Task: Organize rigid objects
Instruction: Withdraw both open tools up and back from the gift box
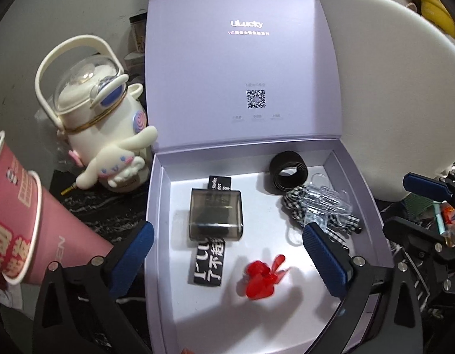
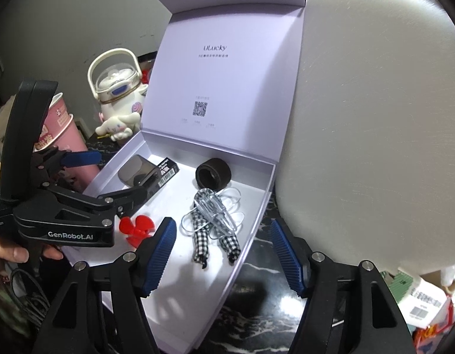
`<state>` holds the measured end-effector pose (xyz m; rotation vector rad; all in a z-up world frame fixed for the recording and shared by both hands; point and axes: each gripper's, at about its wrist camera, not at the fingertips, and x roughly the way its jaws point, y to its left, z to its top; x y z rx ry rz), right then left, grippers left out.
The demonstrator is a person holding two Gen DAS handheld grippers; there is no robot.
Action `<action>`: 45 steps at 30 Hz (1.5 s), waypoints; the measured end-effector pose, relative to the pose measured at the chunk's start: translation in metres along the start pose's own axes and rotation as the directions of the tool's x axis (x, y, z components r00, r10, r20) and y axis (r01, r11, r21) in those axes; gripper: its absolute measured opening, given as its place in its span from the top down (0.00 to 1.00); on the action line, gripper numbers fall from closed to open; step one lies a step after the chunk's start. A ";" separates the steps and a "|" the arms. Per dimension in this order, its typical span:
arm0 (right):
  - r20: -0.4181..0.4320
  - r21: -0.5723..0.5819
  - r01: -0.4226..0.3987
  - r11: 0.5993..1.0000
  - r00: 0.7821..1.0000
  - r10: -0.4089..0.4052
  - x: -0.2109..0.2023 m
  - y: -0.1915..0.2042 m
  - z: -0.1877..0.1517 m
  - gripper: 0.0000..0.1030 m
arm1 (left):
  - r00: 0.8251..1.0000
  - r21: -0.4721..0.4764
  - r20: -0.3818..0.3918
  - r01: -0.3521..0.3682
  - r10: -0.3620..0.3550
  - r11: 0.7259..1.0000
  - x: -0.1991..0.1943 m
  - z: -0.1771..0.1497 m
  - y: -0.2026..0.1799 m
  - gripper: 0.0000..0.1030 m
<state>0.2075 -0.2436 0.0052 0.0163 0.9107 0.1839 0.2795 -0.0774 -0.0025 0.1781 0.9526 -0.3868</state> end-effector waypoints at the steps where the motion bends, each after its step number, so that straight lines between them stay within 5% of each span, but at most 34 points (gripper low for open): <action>1: 0.003 0.000 0.003 1.000 1.000 -0.003 -0.002 0.000 -0.001 0.33 | 1.000 0.000 0.003 0.000 0.000 1.000 -0.004 -0.001 0.000 0.00; 34: 0.128 -0.058 -0.007 0.998 0.992 0.015 -0.101 0.055 -0.056 0.26 | 0.985 -0.006 0.157 -0.066 0.066 0.998 -0.140 -0.065 -0.011 0.00; 45: 0.149 -0.074 -0.015 0.997 0.989 0.026 -0.123 0.072 -0.082 0.23 | 0.983 0.000 0.154 -0.105 0.104 0.994 -0.165 -0.099 -0.016 0.00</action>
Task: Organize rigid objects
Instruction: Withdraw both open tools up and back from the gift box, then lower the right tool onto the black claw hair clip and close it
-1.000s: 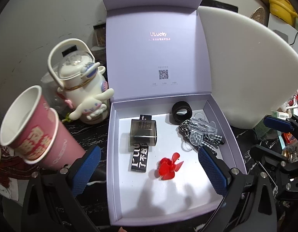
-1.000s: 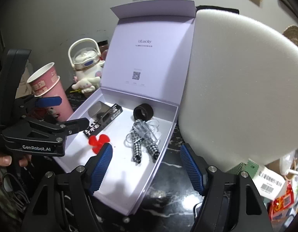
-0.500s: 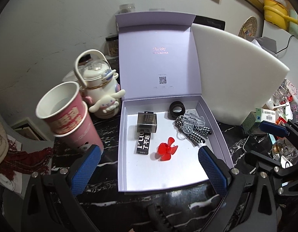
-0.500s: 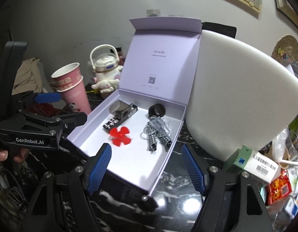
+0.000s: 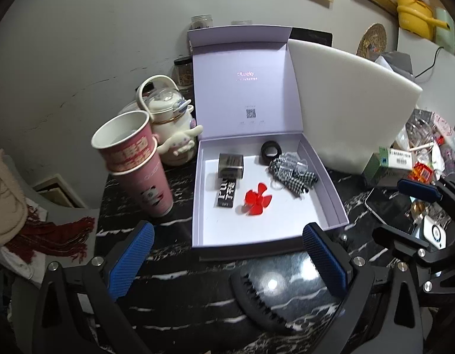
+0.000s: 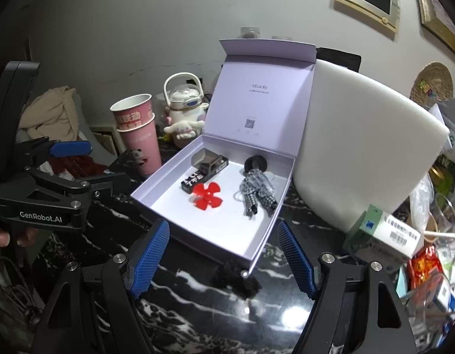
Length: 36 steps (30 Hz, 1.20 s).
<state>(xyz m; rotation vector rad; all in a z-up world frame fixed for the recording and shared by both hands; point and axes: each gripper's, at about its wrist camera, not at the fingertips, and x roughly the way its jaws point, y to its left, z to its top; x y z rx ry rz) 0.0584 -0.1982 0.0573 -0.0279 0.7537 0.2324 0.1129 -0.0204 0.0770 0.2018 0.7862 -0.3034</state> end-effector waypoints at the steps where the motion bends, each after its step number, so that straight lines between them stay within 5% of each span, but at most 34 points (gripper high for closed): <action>1: 0.001 0.000 -0.001 1.000 1.000 0.001 -0.001 0.001 -0.002 0.22 | 1.000 0.005 0.002 0.000 0.000 1.000 -0.003 -0.003 -0.001 0.00; 36: -0.123 -0.024 -0.113 0.993 0.986 0.109 0.029 0.048 -0.087 0.22 | 0.991 -0.078 -0.121 0.054 -0.064 0.995 0.009 -0.110 0.022 0.00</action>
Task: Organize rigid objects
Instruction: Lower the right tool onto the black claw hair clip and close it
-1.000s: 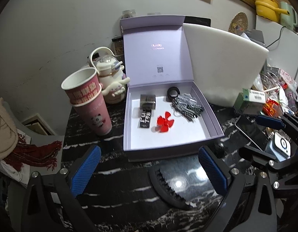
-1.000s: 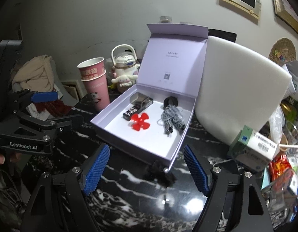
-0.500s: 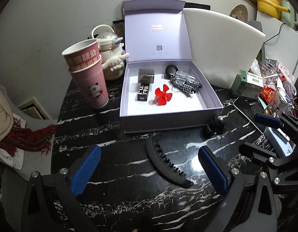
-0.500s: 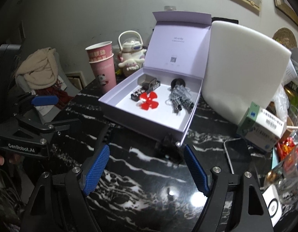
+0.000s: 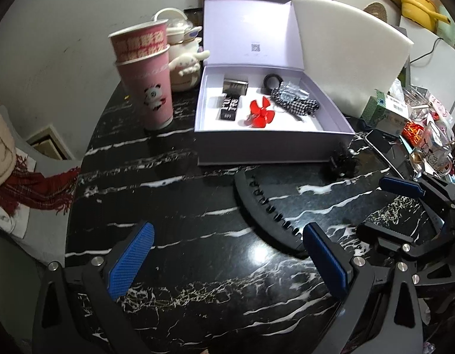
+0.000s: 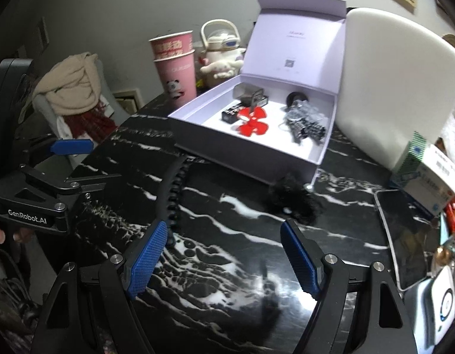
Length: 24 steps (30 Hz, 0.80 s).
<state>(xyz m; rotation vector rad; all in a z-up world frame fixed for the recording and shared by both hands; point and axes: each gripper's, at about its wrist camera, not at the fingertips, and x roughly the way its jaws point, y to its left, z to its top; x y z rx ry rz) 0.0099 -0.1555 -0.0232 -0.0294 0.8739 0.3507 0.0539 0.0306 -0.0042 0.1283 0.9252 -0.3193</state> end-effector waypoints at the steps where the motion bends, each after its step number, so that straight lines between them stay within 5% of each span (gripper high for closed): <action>1: -0.003 -0.002 -0.006 1.000 1.000 0.005 0.002 0.001 0.000 0.22 | 1.000 -0.008 -0.004 0.000 0.000 1.000 0.001 -0.001 0.003 0.00; 12: -0.056 -0.066 -0.102 0.993 0.994 0.098 0.044 0.034 0.010 0.22 | 0.999 -0.069 -0.036 -0.034 0.032 0.997 0.019 -0.012 0.041 0.00; 24: -0.133 -0.106 -0.116 0.988 0.986 0.101 0.091 0.055 0.025 0.24 | 0.996 -0.073 -0.047 -0.080 0.076 0.994 0.037 -0.005 0.068 0.00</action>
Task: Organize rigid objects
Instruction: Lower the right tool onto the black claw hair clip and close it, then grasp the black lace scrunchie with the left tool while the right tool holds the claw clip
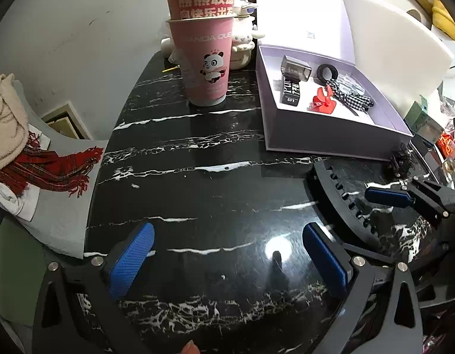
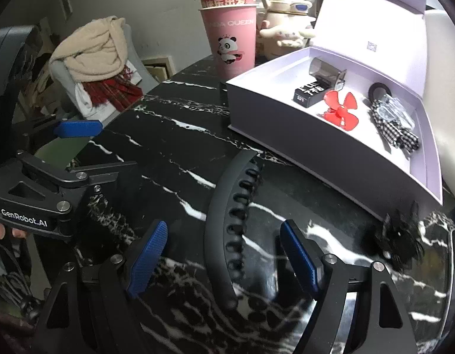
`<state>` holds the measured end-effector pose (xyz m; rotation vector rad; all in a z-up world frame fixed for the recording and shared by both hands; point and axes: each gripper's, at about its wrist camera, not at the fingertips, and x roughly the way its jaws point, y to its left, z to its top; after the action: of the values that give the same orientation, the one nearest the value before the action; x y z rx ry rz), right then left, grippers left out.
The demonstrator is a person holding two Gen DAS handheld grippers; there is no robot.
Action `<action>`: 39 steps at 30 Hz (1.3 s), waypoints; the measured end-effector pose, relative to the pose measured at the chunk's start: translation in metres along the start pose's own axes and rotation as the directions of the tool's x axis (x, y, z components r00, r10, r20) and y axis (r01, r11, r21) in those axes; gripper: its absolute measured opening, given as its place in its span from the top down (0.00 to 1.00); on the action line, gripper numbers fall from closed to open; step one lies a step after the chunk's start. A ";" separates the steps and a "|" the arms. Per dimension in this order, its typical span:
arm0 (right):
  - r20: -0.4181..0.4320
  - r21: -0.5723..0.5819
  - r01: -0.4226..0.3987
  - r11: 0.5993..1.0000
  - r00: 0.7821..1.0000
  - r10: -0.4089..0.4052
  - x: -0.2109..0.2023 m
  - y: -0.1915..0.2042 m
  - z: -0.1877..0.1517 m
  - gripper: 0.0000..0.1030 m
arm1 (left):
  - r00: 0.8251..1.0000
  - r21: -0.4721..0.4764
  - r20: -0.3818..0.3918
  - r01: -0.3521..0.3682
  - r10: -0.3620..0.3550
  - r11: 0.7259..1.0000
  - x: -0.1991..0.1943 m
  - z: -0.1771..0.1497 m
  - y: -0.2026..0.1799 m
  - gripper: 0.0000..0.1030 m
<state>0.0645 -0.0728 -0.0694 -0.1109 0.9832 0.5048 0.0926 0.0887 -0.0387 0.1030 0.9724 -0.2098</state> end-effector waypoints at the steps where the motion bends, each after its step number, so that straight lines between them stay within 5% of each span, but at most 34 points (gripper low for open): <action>1: -0.005 -0.005 0.000 1.000 1.000 0.000 0.002 0.001 0.001 0.29 | 1.000 -0.006 0.003 -0.004 0.004 1.000 0.000 0.000 0.002 0.00; 6: -0.021 -0.011 0.003 1.000 1.000 -0.003 0.008 0.002 0.003 0.45 | 1.000 -0.027 0.011 -0.029 0.029 0.999 0.003 0.005 0.009 0.00; 8: -0.023 -0.026 0.022 0.999 0.999 -0.022 0.007 0.002 0.003 0.57 | 1.000 -0.031 0.005 -0.026 0.026 0.999 0.004 0.006 0.009 0.00; 9: -0.025 -0.031 0.024 0.999 0.999 -0.025 0.006 0.002 0.003 0.72 | 1.000 -0.030 0.002 -0.019 0.020 0.999 0.005 0.006 0.008 0.00; 19: 0.048 -0.015 0.033 0.999 0.998 -0.032 -0.030 -0.015 -0.012 0.72 | 1.000 0.028 0.005 0.003 -0.003 1.000 0.005 0.015 -0.024 0.00; 39: 0.098 0.206 0.180 0.962 0.974 -0.203 -0.113 -0.103 -0.065 0.72 | 0.978 0.217 -0.013 0.204 -0.206 0.955 0.026 0.044 -0.146 0.00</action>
<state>0.0111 -0.2239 -0.0271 0.0010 0.8901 0.2320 0.1102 -0.0646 -0.0347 0.2017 0.9477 -0.5086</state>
